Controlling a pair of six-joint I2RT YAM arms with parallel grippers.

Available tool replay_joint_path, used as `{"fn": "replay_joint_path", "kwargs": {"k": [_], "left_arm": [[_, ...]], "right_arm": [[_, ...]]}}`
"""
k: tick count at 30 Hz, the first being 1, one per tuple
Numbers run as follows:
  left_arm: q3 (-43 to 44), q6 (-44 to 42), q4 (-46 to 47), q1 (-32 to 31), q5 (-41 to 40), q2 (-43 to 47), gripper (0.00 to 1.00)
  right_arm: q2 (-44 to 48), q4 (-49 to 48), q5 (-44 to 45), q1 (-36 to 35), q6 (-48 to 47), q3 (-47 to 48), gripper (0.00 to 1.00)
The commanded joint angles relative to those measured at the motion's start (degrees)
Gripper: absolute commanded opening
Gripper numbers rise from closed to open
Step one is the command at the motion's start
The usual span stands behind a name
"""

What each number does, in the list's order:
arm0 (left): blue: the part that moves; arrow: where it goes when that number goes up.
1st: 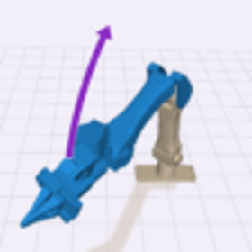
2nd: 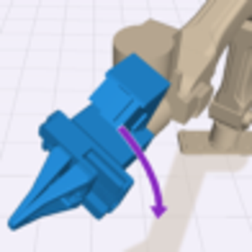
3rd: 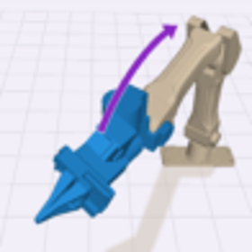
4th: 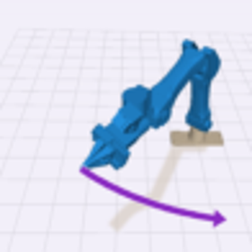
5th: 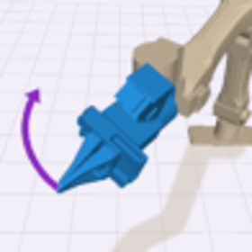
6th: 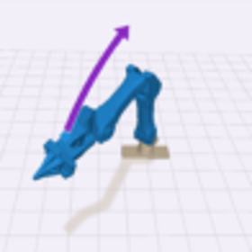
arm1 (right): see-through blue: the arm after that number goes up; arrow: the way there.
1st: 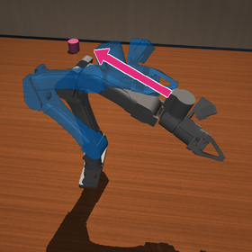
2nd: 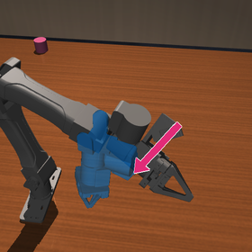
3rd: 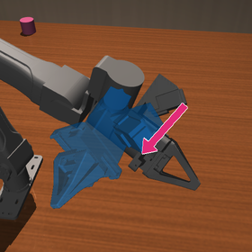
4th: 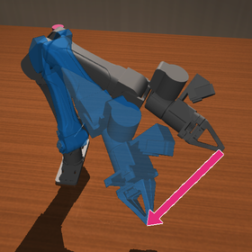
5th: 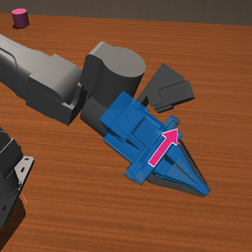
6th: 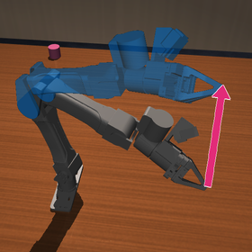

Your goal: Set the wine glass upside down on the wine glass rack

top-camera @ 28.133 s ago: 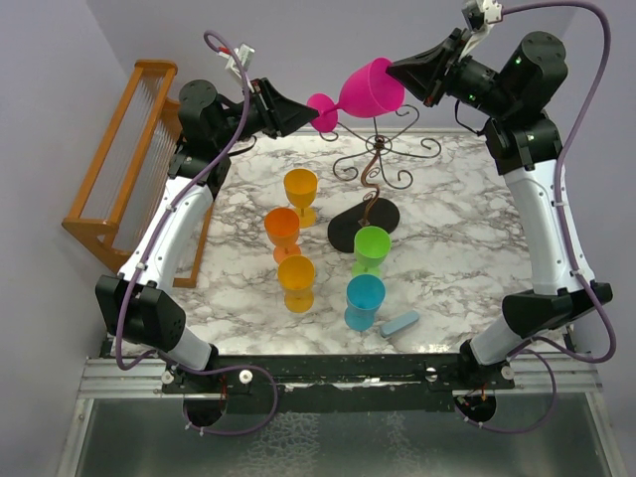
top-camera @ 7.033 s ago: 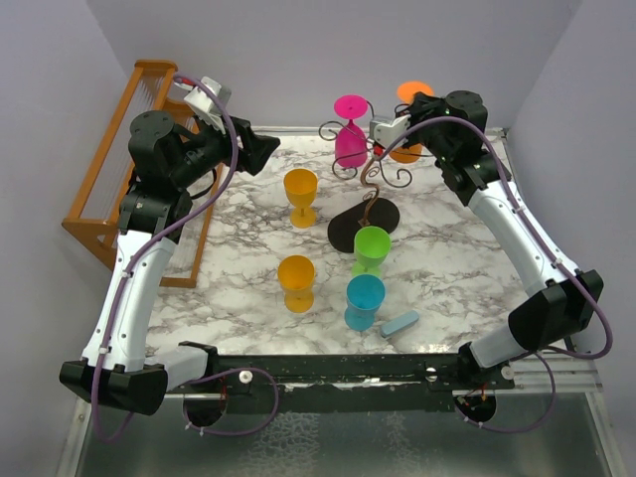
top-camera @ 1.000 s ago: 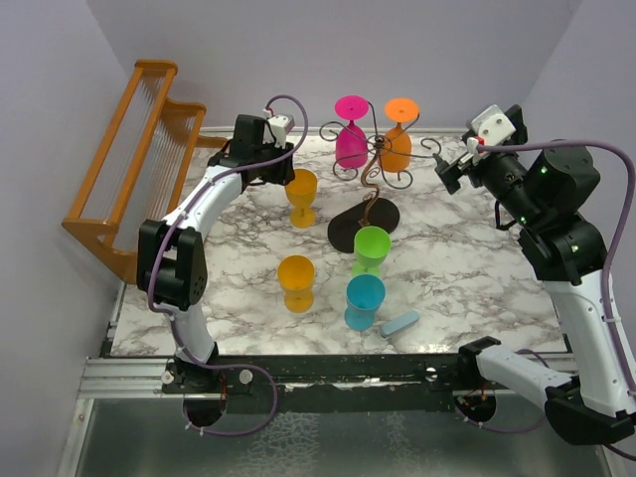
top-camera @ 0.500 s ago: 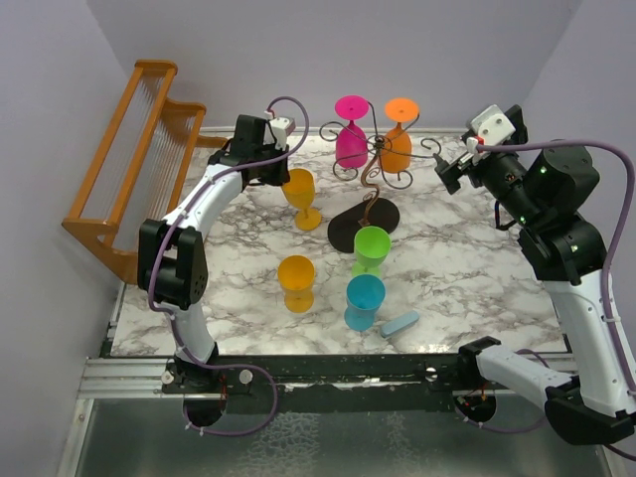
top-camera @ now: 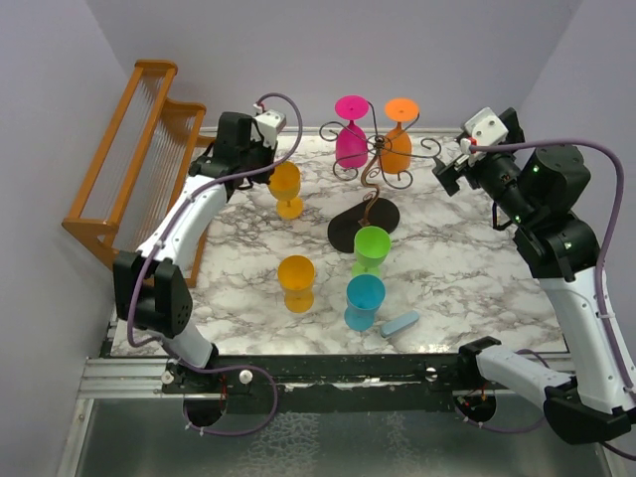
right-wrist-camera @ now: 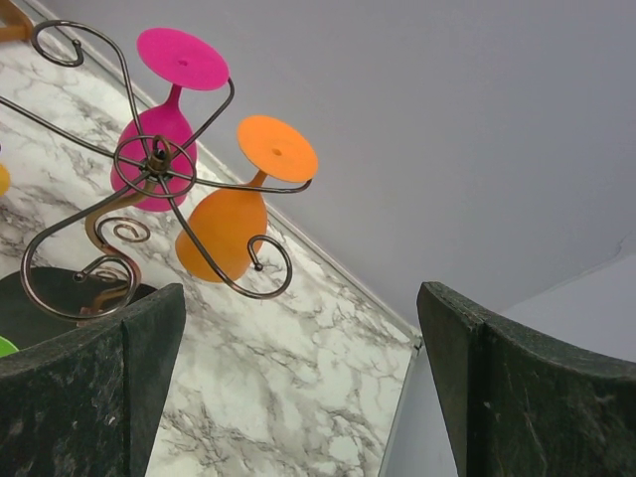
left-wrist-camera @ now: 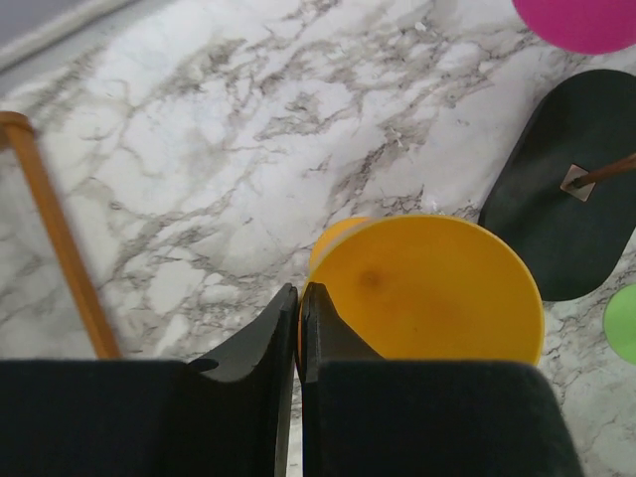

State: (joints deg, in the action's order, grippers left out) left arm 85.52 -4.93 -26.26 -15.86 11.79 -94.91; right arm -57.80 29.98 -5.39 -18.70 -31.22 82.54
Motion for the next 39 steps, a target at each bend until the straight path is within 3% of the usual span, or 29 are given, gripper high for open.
{"fn": "replay_joint_path", "kwargs": {"k": [1, 10, 16, 27, 39], "left_arm": [[-0.72, -3.68, 1.6, 0.42, -5.53, 8.76, 0.0], [-1.09, -4.77, 2.95, 2.29, -11.67, 20.89, 0.0], [-0.12, -2.81, 4.06, 3.58, -11.68, 26.8, 0.0], [10.79, 5.37, 8.11, 3.56, -0.3, 26.45, 0.0], [11.78, 20.79, 16.58, 3.57, 14.25, 23.02, 0.0]], "right_arm": [[-0.6, -0.84, -1.49, 0.71, -0.64, -0.3, 1.0], [-3.75, 2.47, -11.02, 2.24, 3.02, 4.62, 1.0], [-7.12, -0.07, -19.41, 2.53, 11.44, 5.64, 1.0], [-13.5, -5.03, -32.26, 2.53, 23.33, 11.59, 0.93], [-18.15, -15.77, -39.17, 2.44, 39.22, 11.27, 0.81]]}}
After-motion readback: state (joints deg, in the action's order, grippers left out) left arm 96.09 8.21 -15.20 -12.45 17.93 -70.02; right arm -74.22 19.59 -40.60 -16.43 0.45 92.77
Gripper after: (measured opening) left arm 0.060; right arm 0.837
